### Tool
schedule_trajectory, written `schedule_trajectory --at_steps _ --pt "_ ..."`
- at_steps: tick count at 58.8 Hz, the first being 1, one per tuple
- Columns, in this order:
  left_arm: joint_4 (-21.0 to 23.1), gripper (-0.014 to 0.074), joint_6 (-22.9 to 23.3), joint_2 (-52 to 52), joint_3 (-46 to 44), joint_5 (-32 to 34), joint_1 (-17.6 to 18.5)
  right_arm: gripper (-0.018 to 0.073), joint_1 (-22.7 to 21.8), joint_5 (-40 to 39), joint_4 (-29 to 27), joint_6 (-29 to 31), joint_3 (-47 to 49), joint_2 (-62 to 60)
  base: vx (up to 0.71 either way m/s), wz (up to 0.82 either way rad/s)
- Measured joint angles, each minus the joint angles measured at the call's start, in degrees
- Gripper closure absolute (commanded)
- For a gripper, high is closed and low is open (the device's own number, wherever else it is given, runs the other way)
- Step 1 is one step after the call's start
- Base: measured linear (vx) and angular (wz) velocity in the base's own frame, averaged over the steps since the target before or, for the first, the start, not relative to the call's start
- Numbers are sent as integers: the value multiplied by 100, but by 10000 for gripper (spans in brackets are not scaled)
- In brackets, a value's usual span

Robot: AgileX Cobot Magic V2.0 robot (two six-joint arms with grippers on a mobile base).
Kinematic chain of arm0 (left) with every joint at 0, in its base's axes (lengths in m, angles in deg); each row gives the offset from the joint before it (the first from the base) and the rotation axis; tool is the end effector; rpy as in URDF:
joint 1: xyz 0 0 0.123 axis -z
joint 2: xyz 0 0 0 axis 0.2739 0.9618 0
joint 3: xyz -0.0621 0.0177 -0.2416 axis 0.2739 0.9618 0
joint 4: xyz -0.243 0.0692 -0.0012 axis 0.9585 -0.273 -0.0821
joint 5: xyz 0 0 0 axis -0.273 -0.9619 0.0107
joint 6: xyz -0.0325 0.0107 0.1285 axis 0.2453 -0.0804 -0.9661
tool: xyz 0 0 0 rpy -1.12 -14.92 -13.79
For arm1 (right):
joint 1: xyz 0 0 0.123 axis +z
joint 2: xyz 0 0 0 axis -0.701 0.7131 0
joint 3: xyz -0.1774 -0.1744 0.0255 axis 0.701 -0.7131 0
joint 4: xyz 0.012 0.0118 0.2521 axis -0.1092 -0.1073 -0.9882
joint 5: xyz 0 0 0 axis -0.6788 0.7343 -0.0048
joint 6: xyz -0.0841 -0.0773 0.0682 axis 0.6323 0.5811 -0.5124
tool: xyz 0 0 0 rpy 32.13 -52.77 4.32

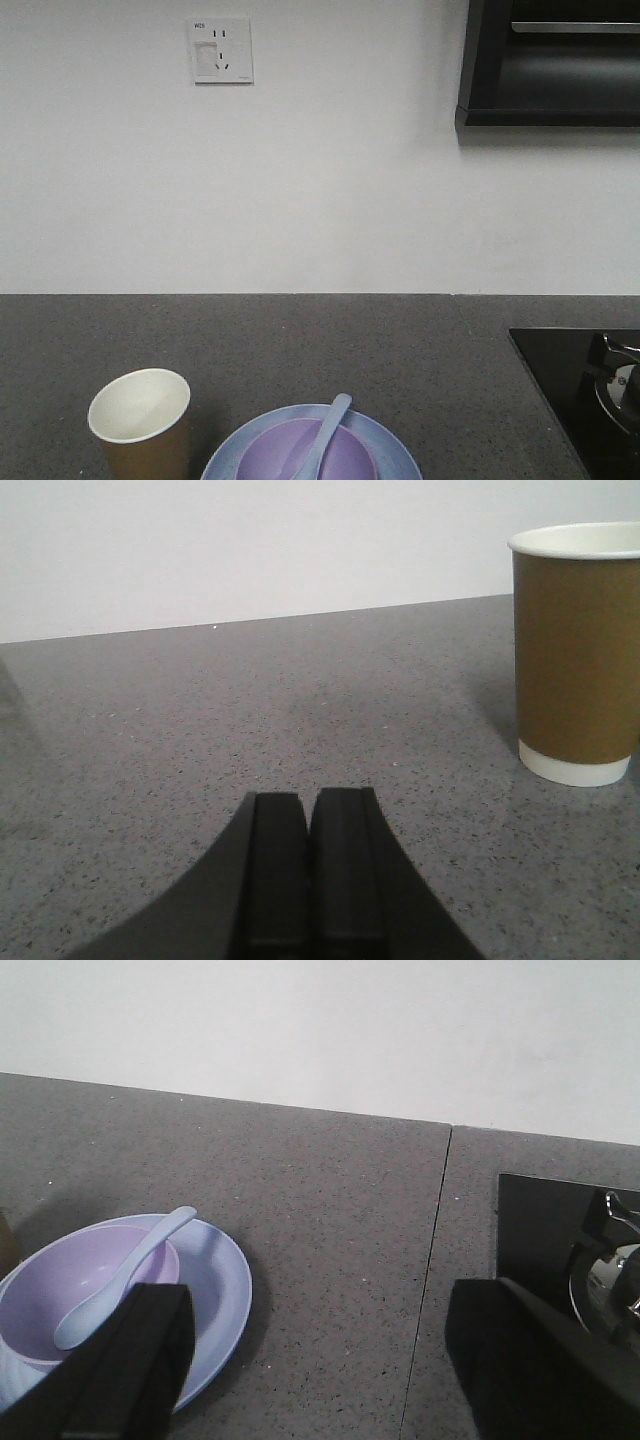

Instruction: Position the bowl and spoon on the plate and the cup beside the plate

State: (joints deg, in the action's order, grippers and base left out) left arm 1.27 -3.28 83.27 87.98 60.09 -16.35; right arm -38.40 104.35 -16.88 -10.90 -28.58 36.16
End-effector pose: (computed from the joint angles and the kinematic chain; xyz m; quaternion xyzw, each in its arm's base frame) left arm 0.1342 0.0008 0.1839 0.0267 0.7439 0.0279 0.6672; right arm 0.1705 0.0389 0.3400 -0.0823 0.8085 0.0980 0.5744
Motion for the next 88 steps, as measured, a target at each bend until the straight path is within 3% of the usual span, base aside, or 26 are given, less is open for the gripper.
schedule_trajectory --at_steps 20,30,45,55,65,88 --pt "0 602 0 0 0 0 0 32 0 -47 172 11 -7 -8 0 0" --pt "0 602 0 0 0 0 0 208 -19 -630 696 -191 -514 -400 0 0" --pt "0 602 0 0 0 0 0 577 -231 -1789 1969 -886 -2351 -1728 0 0" --pt "0 602 0 0 0 0 0 572 -854 -2165 2100 -1030 -3467 -2620 0 0" --pt "0 602 0 0 0 -6 0 571 -914 -2698 2130 -1055 -4495 -3328 0 0" --pt "0 602 0 0 0 -44 0 571 -914 -3107 2130 -1061 -4625 -3367 0 0"
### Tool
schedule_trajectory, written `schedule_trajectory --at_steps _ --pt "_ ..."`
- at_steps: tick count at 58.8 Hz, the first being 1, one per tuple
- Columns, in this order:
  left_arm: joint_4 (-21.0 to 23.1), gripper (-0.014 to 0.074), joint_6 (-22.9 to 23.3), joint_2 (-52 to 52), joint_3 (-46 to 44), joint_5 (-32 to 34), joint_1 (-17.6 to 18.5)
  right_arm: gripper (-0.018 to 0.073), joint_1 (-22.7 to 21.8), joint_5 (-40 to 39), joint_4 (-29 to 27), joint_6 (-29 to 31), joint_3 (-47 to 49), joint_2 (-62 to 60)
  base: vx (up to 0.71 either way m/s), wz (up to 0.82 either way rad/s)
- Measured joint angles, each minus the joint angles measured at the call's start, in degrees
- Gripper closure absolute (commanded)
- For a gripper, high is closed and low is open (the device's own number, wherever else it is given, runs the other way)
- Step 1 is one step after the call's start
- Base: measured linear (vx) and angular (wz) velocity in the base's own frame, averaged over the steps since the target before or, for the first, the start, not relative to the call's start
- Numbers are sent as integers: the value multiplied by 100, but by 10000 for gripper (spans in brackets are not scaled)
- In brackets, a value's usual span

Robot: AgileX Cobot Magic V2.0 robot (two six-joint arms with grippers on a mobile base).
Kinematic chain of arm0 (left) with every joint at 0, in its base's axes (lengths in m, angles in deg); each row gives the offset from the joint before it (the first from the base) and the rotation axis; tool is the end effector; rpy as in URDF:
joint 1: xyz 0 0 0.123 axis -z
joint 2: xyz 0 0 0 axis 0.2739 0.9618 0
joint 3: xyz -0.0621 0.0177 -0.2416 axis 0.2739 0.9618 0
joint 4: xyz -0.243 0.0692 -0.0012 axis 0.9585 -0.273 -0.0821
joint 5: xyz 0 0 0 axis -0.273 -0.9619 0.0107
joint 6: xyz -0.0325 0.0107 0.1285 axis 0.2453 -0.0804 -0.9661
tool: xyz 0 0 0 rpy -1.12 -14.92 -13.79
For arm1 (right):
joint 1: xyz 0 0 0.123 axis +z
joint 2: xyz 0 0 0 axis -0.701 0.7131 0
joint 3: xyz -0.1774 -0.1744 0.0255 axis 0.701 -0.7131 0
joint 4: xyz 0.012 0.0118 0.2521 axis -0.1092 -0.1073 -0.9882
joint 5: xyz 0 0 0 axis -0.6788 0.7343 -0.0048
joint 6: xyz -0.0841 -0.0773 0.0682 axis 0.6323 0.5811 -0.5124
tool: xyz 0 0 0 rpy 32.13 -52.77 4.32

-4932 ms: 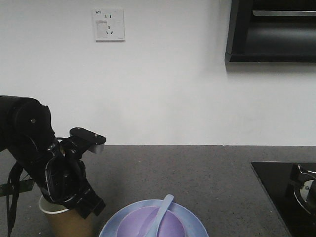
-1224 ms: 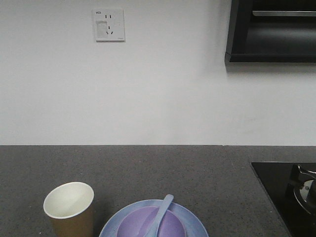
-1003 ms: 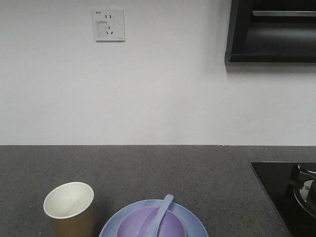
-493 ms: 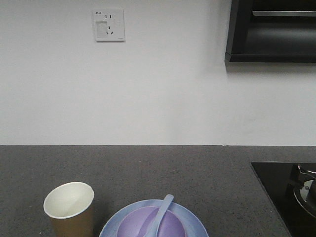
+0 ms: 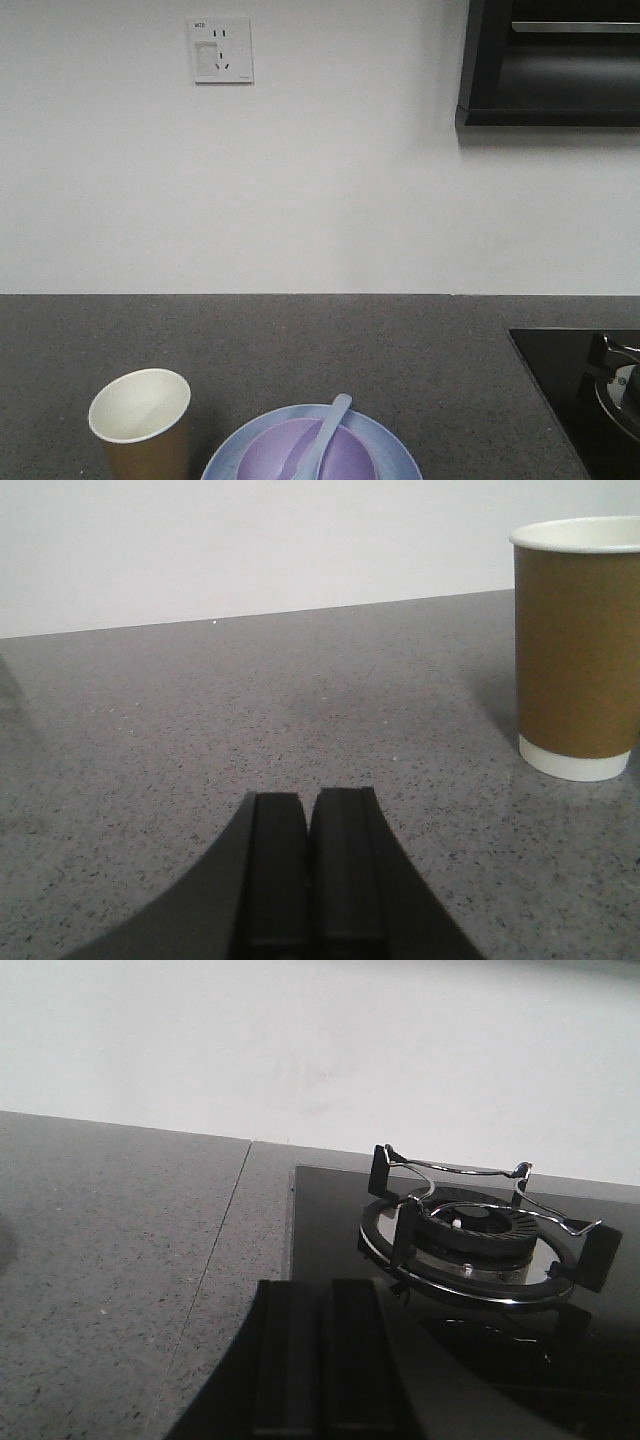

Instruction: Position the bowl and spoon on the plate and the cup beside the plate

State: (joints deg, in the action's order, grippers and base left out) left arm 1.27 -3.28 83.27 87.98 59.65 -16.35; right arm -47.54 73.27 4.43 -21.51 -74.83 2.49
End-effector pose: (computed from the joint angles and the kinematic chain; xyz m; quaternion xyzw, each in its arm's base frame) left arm 0.1341 0.0008 0.1829 0.0269 0.7464 0.0277 0.6643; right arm 0.1350 -0.0085 0.1949 -0.0213 0.7153 -0.0646 0.6955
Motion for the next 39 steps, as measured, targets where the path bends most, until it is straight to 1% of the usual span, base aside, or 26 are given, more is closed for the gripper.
schedule_trajectory --at_steps 39 --pt "0 602 0 0 0 0 0 571 0 17 0 -1 0 0 0 0"
